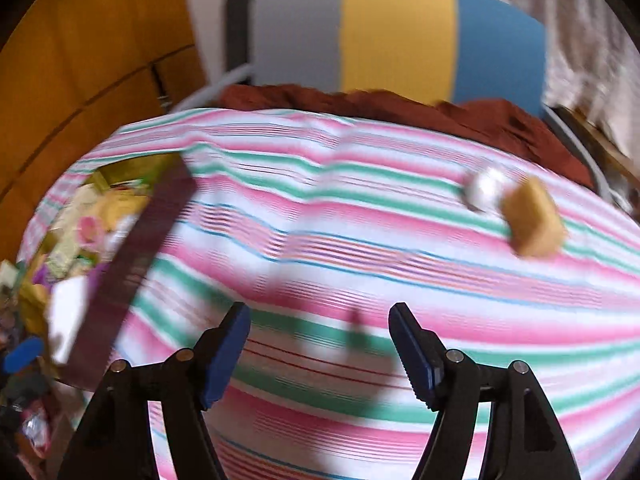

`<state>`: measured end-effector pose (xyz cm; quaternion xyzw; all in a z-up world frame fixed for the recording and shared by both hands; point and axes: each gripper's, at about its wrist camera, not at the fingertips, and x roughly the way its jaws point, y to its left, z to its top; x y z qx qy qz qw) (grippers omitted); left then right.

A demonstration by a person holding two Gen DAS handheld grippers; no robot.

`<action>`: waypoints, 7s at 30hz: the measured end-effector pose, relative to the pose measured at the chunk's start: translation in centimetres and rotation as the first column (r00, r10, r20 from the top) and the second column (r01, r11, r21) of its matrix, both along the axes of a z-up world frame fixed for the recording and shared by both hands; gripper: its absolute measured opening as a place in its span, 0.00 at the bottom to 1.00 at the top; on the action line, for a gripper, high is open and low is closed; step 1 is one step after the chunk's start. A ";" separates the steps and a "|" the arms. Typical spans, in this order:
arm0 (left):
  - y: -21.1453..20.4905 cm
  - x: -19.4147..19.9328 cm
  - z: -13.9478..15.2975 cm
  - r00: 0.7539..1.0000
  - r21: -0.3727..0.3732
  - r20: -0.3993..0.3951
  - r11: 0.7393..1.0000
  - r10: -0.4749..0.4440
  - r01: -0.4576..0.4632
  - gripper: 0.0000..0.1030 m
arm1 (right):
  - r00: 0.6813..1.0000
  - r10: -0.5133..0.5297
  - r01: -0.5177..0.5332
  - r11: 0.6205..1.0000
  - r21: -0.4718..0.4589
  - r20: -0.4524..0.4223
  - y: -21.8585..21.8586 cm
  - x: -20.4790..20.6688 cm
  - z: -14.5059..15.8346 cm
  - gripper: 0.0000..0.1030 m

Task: Organize objects
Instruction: 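Move the right tool back and grasp the yellow sponge, then grasp the plastic-wrapped ball with the left tool while the right tool holds the sponge, then carry the wrapped ball and yellow sponge into the gold tray and release both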

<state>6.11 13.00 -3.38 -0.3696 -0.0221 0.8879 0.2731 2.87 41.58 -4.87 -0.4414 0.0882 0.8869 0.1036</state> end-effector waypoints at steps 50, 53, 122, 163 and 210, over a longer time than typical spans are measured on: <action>16.4 -5.1 1.1 0.978 -0.103 0.043 0.973 -0.203 0.207 0.55 | 0.944 -0.321 0.327 0.939 0.107 -0.068 19.3 0.4 -3.0 0.45; 19.6 -6.5 0.6 0.972 -0.119 0.052 0.965 -0.228 0.232 0.55 | 0.932 -0.362 0.363 0.926 0.100 -0.028 19.1 3.3 -2.2 0.45; 24.8 -6.3 -3.4 0.977 -0.121 -0.045 0.972 -0.208 0.201 0.33 | 0.980 -0.185 0.195 0.965 0.175 -0.070 15.1 5.2 -0.1 0.46; 0.8 -2.7 2.8 0.989 -0.003 -0.140 0.999 0.043 -0.043 0.33 | 0.993 0.086 -0.053 0.937 0.346 -0.081 2.3 3.8 1.1 0.46; -12.2 -7.2 0.4 0.954 0.111 0.086 0.949 0.287 -0.295 0.71 | 0.978 0.207 -0.201 0.968 0.148 -0.025 -17.1 -17.5 2.5 0.46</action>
